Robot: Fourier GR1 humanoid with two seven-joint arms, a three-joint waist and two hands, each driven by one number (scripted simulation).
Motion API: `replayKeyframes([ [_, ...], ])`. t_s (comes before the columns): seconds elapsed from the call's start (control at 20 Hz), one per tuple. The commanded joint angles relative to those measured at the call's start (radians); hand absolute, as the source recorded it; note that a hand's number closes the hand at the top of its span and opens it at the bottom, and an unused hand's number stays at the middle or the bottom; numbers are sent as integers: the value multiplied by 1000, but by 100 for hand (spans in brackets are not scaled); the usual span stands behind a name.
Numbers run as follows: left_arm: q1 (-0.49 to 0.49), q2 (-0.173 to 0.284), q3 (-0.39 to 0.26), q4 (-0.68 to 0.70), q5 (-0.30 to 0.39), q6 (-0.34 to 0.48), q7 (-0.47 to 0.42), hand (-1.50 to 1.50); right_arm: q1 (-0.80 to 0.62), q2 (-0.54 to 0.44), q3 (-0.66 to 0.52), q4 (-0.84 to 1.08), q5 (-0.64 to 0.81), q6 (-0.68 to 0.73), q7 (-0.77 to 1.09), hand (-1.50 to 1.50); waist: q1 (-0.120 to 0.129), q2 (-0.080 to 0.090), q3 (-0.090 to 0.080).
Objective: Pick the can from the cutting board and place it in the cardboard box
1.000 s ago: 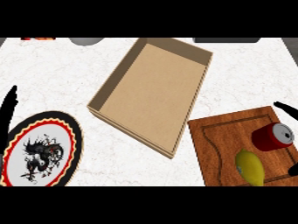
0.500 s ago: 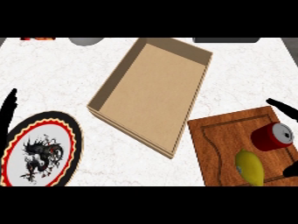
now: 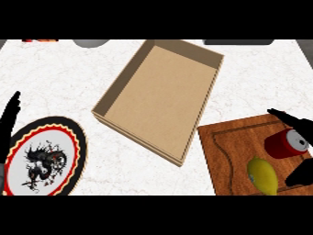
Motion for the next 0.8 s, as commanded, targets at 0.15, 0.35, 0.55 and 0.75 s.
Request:
replayKeyframes([
  [0.15,-39,-26,37,62,-37,-3,-23,0,-88,79,-2,159,108,-68,-10,150,1,1,0],
  [0.35,-47,-15,29,32,-43,-14,-22,0,-75,94,43,158,255,-280,-99,150,3,2,0],
  [0.55,-7,-44,29,-8,-50,-18,16,0,-50,46,-1,139,293,-314,-150,150,-1,0,0],
  [0.75,-34,-48,20,-1,-58,-8,5,0,-270,-13,71,356,304,-270,-393,150,35,10,1],
])
